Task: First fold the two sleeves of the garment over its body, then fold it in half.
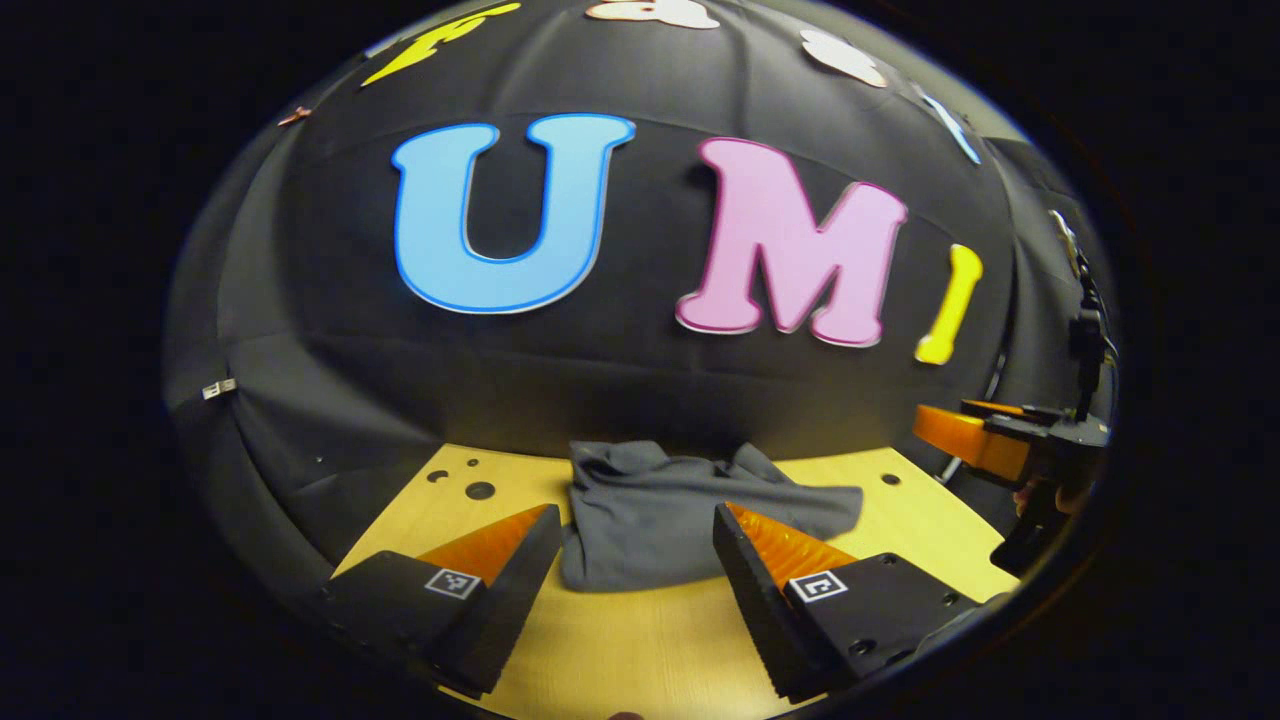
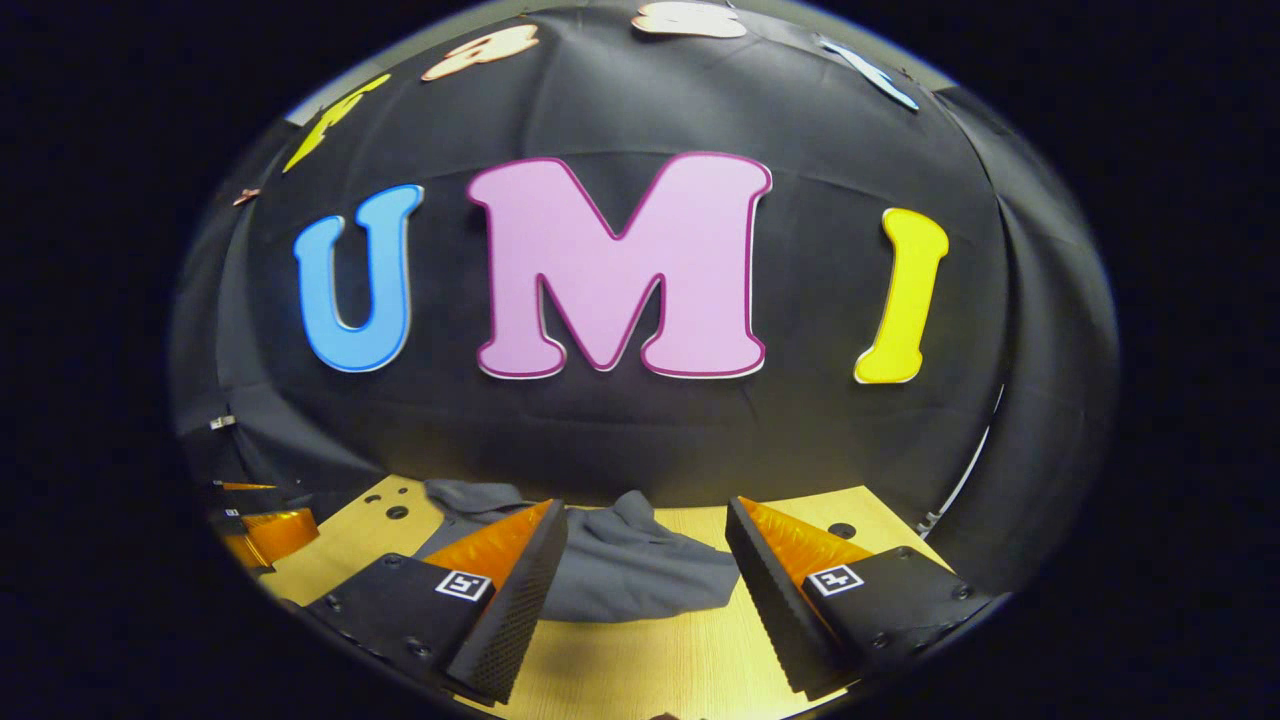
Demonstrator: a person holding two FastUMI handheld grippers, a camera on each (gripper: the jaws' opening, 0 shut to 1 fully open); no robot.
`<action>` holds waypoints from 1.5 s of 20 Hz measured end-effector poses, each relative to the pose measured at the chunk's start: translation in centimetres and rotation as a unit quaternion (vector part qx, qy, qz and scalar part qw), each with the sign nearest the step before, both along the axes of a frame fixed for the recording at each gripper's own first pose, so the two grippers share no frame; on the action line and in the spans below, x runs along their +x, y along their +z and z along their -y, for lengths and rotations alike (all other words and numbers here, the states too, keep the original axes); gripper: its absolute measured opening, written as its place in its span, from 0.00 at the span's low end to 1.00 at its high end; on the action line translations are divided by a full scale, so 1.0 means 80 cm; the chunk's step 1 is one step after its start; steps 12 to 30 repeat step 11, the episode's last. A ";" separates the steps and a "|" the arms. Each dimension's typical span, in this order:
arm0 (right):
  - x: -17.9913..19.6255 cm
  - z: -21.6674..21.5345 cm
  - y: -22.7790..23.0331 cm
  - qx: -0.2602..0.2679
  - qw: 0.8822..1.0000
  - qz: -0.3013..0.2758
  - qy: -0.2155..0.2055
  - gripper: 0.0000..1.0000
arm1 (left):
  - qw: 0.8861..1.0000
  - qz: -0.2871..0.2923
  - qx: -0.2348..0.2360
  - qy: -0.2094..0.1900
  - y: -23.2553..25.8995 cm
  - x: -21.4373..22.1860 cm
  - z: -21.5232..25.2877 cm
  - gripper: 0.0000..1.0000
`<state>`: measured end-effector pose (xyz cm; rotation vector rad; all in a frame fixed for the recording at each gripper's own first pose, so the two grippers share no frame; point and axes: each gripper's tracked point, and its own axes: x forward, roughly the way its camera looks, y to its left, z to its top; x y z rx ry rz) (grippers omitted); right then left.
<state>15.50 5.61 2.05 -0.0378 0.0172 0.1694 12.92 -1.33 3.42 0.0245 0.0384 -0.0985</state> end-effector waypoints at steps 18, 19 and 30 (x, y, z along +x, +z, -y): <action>-0.178 0.064 -0.080 0.019 0.997 -0.061 -0.043 0.98 | 0.994 0.066 0.086 0.009 -0.025 -0.149 0.009 0.96; -0.178 0.064 -0.080 0.019 0.997 -0.061 -0.043 0.98 | 0.994 0.066 0.086 0.009 -0.025 -0.149 0.009 0.96; -0.178 0.064 -0.080 0.019 0.997 -0.061 -0.043 0.98 | 0.994 0.066 0.086 0.009 -0.025 -0.149 0.009 0.96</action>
